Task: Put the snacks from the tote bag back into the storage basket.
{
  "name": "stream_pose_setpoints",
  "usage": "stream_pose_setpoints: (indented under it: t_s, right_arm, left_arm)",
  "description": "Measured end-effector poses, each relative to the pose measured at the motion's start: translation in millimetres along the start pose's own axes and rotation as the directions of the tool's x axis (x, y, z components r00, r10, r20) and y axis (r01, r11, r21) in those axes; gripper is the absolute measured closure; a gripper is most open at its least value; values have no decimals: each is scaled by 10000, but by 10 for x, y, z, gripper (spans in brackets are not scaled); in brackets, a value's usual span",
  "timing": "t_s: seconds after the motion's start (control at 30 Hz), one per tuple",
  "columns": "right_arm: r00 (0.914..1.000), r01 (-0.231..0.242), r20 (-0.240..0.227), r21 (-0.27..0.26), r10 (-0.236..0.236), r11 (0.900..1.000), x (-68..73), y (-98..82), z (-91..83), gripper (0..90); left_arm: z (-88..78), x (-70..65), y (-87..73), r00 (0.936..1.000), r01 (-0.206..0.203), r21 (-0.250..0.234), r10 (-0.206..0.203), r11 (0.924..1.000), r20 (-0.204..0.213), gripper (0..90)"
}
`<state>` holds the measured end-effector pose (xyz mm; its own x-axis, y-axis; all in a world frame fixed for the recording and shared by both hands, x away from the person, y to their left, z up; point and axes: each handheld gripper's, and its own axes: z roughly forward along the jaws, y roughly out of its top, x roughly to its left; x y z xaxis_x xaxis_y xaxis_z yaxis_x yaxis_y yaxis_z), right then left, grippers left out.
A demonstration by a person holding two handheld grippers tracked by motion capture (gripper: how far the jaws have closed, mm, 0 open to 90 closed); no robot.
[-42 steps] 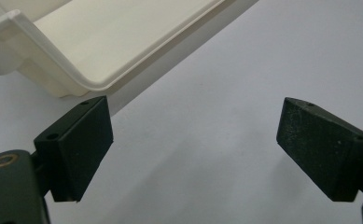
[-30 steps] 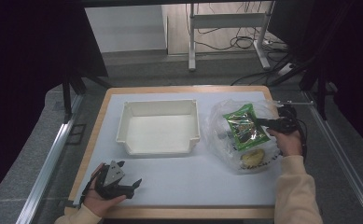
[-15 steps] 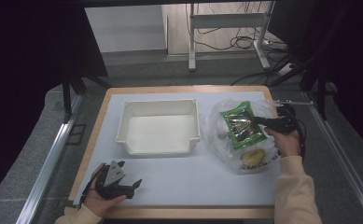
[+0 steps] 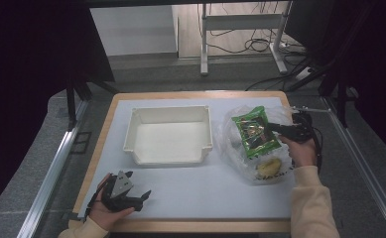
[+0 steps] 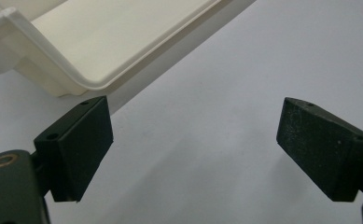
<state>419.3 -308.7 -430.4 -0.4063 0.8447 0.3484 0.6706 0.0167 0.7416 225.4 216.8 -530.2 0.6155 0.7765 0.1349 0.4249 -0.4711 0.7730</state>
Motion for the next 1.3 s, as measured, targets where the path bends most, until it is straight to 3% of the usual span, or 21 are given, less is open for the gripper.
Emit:
stream_pose_setpoints:
  t_s: [0.43,1.3]
  right_arm:
    - [9996,86,-274,-278,-93,9996,175,27,40,900]
    - [9992,225,-330,-521,-243,9984,354,48,133,900]
  left_arm:
    - [9,-7,0,10000,-16,16,16,10000,-4,109]
    - [26,-37,-1,10000,-41,123,41,9999,16,109]
